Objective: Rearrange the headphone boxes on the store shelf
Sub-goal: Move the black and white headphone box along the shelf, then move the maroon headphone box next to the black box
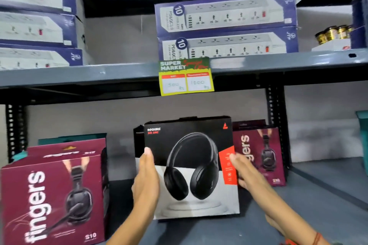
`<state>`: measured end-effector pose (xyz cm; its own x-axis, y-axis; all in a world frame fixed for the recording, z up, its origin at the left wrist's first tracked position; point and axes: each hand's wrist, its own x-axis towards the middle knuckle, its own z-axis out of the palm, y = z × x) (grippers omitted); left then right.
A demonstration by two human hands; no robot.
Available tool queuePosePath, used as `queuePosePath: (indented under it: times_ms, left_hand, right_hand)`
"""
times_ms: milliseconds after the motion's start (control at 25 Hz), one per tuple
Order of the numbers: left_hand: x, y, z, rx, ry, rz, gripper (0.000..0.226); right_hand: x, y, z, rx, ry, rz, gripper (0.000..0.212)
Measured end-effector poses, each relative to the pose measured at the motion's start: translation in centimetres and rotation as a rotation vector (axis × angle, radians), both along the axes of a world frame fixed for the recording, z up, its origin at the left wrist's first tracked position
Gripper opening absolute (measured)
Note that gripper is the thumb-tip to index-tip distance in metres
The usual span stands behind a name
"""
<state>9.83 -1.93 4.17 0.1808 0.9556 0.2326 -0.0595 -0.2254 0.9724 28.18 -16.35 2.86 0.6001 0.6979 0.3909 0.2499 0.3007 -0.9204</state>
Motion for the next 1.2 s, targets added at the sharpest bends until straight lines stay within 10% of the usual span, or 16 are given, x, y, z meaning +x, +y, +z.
queuePosePath:
  times_ms: [160, 480, 720, 1000, 1200]
  left_hand:
    - [-1.4, 4.6, -0.6, -0.044, -0.026, 0.028, 0.082]
    - [-1.0, 9.3, -0.8, -0.072, -0.123, -0.118, 0.088]
    - [-1.5, 8.6, -0.7, 0.016, -0.127, -0.119, 0.073]
    - [-7.8, 3.3, 4.7, 0.693, -0.135, 0.066, 0.075]
    - [-18.3, 5.0, 4.8, 0.658, -0.242, 0.336, 0.076]
  right_hand:
    - [-1.1, 5.1, -1.1, -0.039, -0.013, 0.116, 0.05]
    - [-1.0, 10.1, -2.2, -0.067, 0.047, 0.118, 0.05]
    - [-2.9, 9.1, -1.4, -0.005, -0.002, 0.068, 0.122]
    - [-9.9, 9.3, 2.8, 0.429, -0.319, -0.095, 0.072]
    - [-17.1, 13.1, 2.1, 0.286, -0.477, 0.164, 0.084]
